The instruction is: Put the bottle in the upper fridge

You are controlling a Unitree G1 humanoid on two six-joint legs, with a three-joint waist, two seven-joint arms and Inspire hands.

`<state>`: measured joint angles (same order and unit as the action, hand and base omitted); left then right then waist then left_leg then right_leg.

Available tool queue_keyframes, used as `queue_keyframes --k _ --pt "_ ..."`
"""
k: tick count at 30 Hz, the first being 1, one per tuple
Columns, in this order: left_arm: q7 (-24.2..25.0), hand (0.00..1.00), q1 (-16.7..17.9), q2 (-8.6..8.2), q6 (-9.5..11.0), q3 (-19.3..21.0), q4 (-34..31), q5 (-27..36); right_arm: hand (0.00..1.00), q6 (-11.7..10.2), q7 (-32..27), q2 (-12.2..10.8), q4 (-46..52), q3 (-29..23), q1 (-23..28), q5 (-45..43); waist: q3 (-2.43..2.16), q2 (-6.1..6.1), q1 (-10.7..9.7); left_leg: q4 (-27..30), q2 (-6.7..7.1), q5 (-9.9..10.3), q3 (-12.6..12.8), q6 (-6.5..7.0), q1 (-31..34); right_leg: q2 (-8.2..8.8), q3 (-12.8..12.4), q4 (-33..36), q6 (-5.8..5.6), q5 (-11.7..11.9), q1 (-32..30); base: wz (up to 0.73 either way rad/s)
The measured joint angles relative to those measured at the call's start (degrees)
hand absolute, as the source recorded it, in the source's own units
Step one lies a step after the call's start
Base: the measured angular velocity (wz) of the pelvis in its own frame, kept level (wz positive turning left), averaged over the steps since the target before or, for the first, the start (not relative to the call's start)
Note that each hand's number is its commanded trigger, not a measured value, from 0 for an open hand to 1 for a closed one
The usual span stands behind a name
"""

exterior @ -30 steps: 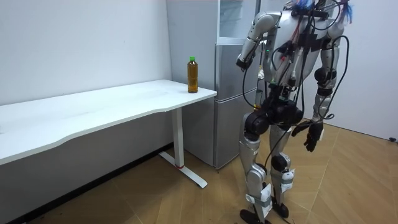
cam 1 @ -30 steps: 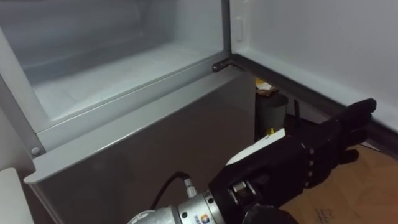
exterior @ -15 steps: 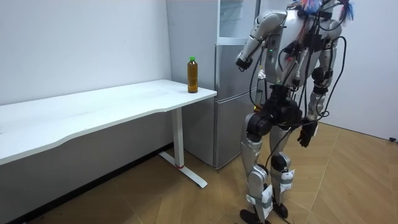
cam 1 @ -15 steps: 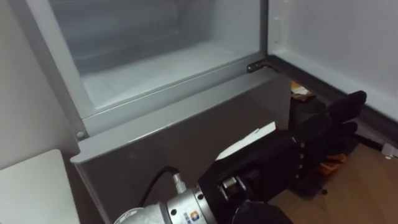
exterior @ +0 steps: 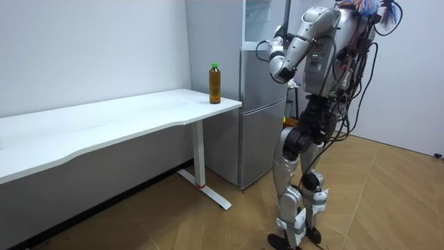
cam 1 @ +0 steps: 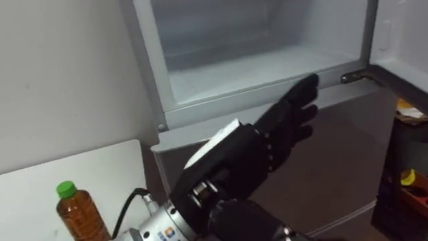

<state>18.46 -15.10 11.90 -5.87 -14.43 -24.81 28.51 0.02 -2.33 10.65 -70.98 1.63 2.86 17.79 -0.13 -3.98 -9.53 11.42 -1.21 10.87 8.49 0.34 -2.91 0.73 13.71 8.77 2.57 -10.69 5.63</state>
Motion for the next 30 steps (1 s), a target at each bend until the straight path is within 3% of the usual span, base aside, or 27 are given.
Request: queue_keyframes --k 4,11,18,23,28,30 --pt "-1.63 0.00 0.69 -0.32 0.18 2.79 -0.87 -1.31 0.00 -0.05 -0.16 -0.32 0.10 0.44 0.52 0.21 -0.19 0.88 2.45 0.30 0.11 0.00 -0.88 0.00 0.44 0.06 0.83 -0.14 -0.03 -0.03 0.72 0.16" --pt "-2.28 0.00 5.71 -0.64 2.15 10.23 -6.71 -4.51 0.00 -1.25 0.06 -1.43 0.08 0.37 0.87 2.22 -0.18 0.89 4.11 0.29 1.10 -0.27 -2.60 0.43 0.53 0.93 3.09 -0.12 -0.70 -0.73 1.74 0.18" --pt "-6.16 0.00 9.50 -1.08 3.37 13.41 -6.80 -5.65 0.00 -1.26 0.01 -1.92 -0.01 0.57 1.57 4.66 -0.13 0.85 6.17 0.40 1.99 -0.42 -4.14 0.71 0.47 1.53 4.29 -0.14 -1.33 -1.22 2.65 0.16" --pt "-8.75 0.00 10.83 -1.92 3.53 20.16 -6.84 -5.59 0.00 -1.23 0.59 -2.06 1.20 0.30 3.40 4.72 -0.08 0.96 7.45 1.57 2.90 -0.42 -6.21 0.74 1.88 1.87 6.38 -0.01 -1.58 -1.69 2.40 0.23" --pt "-12.87 0.00 12.76 -2.26 3.92 26.78 -7.07 -5.07 0.00 -1.32 0.61 -2.02 1.86 -0.73 4.32 5.10 -0.27 0.66 9.51 1.41 2.95 -0.42 -6.36 0.74 1.15 2.10 7.12 -0.20 -1.64 -1.95 3.49 0.07" --pt "-14.58 0.00 13.22 -2.33 5.11 29.23 -7.05 -5.57 0.00 -1.44 0.70 -2.04 2.26 -1.21 5.09 5.13 -0.27 0.52 10.07 1.35 2.95 -0.42 -6.36 0.74 0.84 2.17 7.38 -0.20 -1.68 -1.99 3.71 0.06"
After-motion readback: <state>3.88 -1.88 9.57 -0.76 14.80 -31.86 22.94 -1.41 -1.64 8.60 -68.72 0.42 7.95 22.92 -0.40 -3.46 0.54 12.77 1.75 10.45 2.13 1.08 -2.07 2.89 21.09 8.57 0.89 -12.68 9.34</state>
